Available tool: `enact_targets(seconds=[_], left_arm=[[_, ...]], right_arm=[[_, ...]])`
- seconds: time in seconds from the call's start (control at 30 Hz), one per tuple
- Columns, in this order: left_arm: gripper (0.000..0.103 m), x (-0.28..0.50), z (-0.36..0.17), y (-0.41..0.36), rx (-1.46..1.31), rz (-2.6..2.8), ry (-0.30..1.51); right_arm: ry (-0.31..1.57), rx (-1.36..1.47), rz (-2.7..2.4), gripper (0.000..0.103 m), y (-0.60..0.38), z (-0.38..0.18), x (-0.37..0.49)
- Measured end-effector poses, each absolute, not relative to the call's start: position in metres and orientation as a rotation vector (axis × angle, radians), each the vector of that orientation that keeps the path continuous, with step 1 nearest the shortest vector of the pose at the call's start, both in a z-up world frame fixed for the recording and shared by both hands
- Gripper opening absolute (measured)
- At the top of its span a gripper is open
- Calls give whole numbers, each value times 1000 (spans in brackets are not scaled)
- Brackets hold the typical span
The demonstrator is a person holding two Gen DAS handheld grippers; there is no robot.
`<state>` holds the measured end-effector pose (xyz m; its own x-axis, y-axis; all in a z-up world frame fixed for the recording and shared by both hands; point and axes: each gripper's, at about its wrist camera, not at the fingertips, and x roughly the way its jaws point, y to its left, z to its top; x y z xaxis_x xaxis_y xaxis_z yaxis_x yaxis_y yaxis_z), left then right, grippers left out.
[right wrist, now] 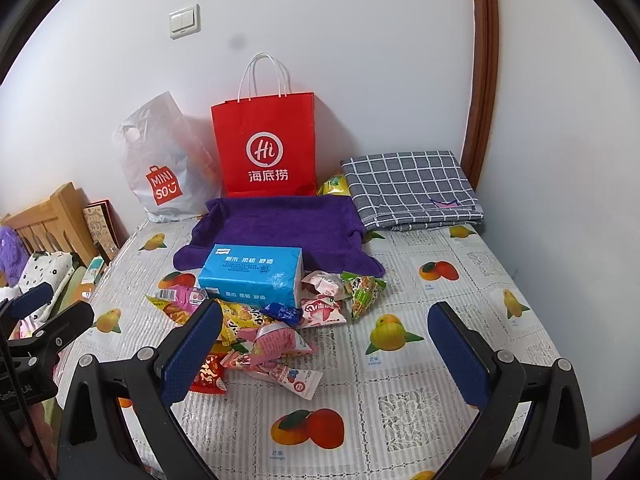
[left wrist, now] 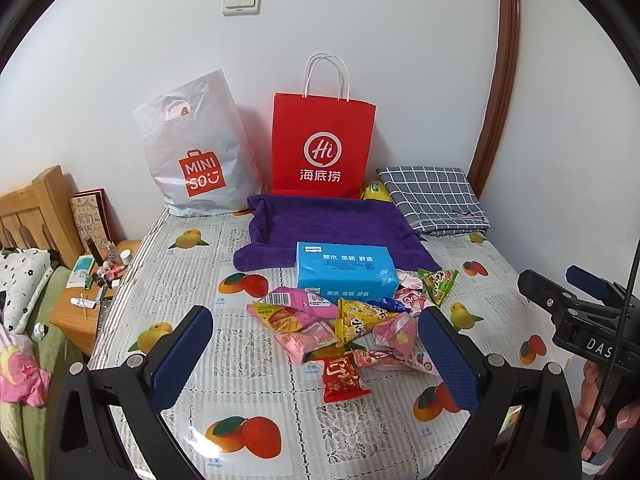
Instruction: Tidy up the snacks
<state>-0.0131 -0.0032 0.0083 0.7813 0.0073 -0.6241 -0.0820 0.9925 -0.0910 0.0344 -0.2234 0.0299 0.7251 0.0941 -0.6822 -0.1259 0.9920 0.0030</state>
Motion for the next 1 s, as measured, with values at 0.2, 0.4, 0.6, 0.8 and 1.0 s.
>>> enact_targets(seconds=[0.2, 0.4, 0.6, 0.8, 1.0], left_arm=[[103, -13, 9, -5, -117, 42, 672], [103, -13, 9, -8, -122, 40, 665], [103, -13, 8, -7, -121, 38, 667], [103, -14, 8, -9, -126, 32, 669], [103, -15, 6, -9, -130, 22, 664]], right_arm=[[739, -45, 123, 101, -224, 31, 33], [736, -17, 142, 101, -228, 33, 31], [732, -30, 124, 101, -228, 33, 29], [732, -28, 126, 101, -229, 33, 29], [732, -22, 129, 101, -231, 33, 30]])
